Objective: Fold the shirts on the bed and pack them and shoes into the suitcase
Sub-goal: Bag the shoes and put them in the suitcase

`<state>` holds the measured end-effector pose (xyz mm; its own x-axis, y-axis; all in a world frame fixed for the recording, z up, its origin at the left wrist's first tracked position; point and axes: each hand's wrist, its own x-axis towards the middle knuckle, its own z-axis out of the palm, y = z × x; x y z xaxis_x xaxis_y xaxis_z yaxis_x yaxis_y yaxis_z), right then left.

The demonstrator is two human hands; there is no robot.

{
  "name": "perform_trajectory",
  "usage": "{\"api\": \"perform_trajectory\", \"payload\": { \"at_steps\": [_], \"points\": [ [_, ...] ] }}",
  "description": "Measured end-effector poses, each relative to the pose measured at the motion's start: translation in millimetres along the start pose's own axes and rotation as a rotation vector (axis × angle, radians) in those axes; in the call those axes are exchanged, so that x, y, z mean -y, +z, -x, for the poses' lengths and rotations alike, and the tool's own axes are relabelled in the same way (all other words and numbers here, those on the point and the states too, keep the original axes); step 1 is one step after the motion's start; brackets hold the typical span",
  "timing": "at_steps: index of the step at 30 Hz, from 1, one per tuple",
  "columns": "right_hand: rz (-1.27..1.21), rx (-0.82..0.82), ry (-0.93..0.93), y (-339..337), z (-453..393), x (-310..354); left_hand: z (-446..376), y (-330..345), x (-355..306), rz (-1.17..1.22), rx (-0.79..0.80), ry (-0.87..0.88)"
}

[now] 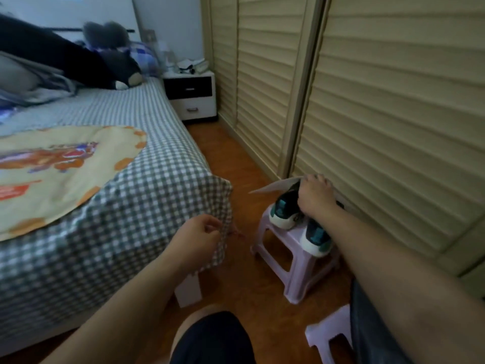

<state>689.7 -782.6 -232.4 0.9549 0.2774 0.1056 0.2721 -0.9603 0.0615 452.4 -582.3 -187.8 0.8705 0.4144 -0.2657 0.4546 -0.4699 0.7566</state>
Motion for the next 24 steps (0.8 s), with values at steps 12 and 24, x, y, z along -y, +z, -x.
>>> {"api": "perform_trajectory", "payload": {
  "at_steps": [12, 24],
  "points": [
    [-0.422, -0.888, -0.653, -363, 24, 196, 41, -203, -24, 0.699, -0.231, 0.112],
    [-0.628, -0.814, -1.12, -244, 124, 356, 152, -355, 102, 0.917, -0.886, 0.042]
  ]
}}
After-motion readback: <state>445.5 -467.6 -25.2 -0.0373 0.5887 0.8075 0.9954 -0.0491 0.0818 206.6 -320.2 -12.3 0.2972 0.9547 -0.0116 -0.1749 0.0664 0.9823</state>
